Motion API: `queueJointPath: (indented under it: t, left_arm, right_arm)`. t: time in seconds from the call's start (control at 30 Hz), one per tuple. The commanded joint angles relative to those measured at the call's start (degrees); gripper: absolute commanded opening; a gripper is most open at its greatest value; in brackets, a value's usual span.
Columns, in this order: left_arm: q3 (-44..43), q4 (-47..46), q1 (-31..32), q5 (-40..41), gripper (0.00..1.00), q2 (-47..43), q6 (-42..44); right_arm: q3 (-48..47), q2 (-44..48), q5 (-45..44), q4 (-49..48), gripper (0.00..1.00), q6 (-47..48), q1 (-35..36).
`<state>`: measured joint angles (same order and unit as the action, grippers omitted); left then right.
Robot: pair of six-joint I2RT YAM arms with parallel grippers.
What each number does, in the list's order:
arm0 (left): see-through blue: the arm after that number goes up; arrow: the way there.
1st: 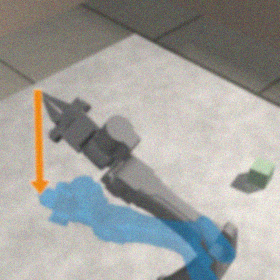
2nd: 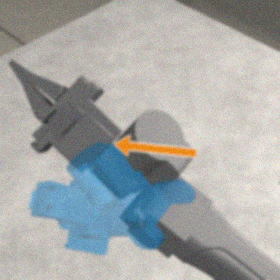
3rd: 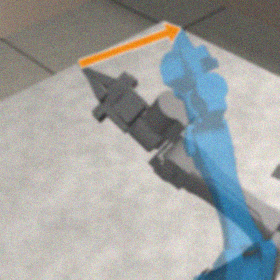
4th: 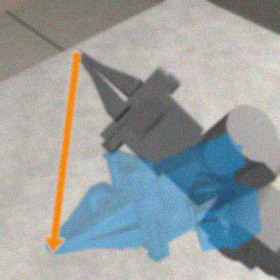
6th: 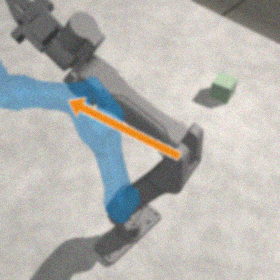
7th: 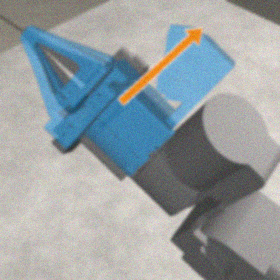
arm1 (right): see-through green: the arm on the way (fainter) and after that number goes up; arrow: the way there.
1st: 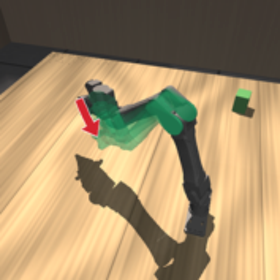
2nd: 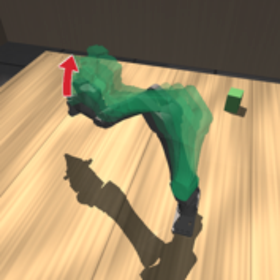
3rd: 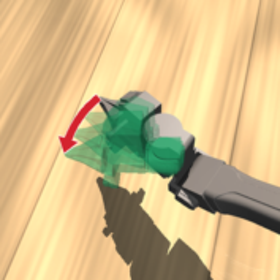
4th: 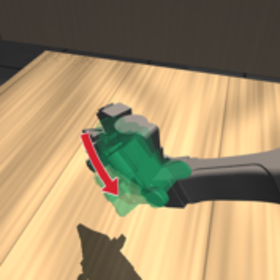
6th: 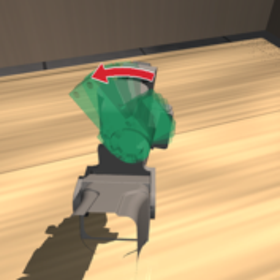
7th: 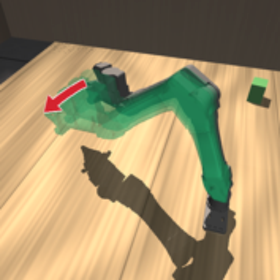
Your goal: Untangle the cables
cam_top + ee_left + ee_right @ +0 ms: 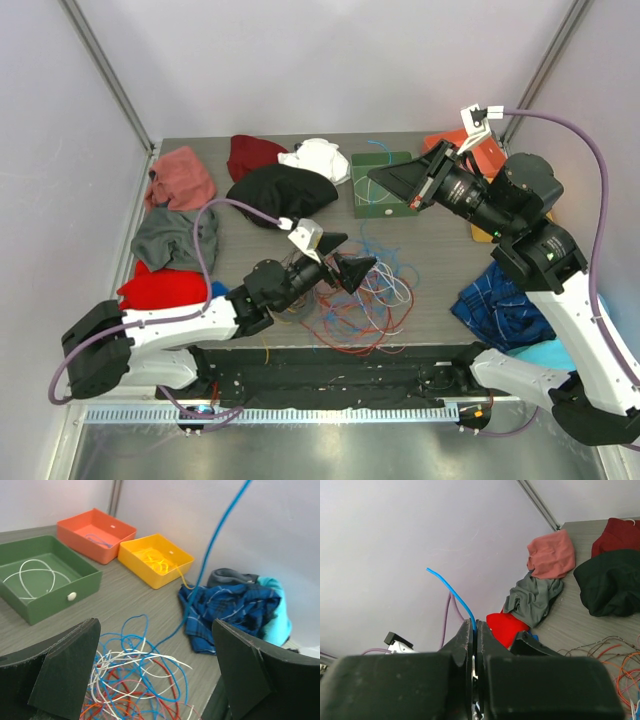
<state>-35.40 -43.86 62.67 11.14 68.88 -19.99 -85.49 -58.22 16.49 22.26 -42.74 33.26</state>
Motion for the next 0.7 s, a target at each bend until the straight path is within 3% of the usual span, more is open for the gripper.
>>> queueJointPath:
  t: [0.0,0.07,0.17,0.2,0.27,0.3,0.4,0.43,0.47,0.53,0.67]
  left_arm:
    - [-3.5,-5.9,0.2,4.5,0.97,2.8,2.6]
    - [-4.1,-7.4,0.2,4.9,0.94,3.8,3.2]
    - [-5.8,-7.7,0.2,3.2,0.82,5.6,4.2]
    - [-6.2,-7.6,0.1,2.4,0.69,6.0,4.3]
    - [-7.2,-7.6,0.0,1.0,0.55,6.1,4.7]
    - [-7.6,-7.6,-0.1,0.9,0.35,5.8,5.0]
    - [-9.2,-6.2,-0.3,2.0,0.0,4.9,5.3]
    - [-10.4,-5.2,-0.4,2.0,0.0,3.6,5.3]
    - [-11.3,-2.8,-0.5,1.7,0.0,2.8,5.6]
    - [-14.8,1.0,-0.6,1.6,0.0,0.1,6.7]
    - [-26.2,18.9,-1.9,4.7,0.0,-3.3,7.0]
  right_arm:
    - [-0.2,1.0,2.1,-2.3,0.01,-0.9,0.1]
    - [0.2,1.1,2.1,-2.1,0.01,-1.0,0.1]
    - [0.7,1.5,2.6,-2.0,0.01,-0.9,0.1]
    - [0.9,1.7,2.6,-2.0,0.01,-0.9,0.1]
    - [1.8,2.5,2.5,-1.9,0.01,-0.7,0.1]
    - [2.3,2.8,2.3,-1.8,0.01,-0.6,0.1]
    - [4.0,4.3,2.1,-1.3,0.01,-0.2,0.1]
    - [4.8,4.9,1.9,-0.7,0.05,0.1,0.1]
    - [5.2,5.8,0.6,-0.1,0.26,0.5,0.1]
    - [5.7,6.8,-2.2,3.6,0.49,2.8,0.1]
    - [10.6,11.7,-10.7,7.8,0.61,6.4,0.1]
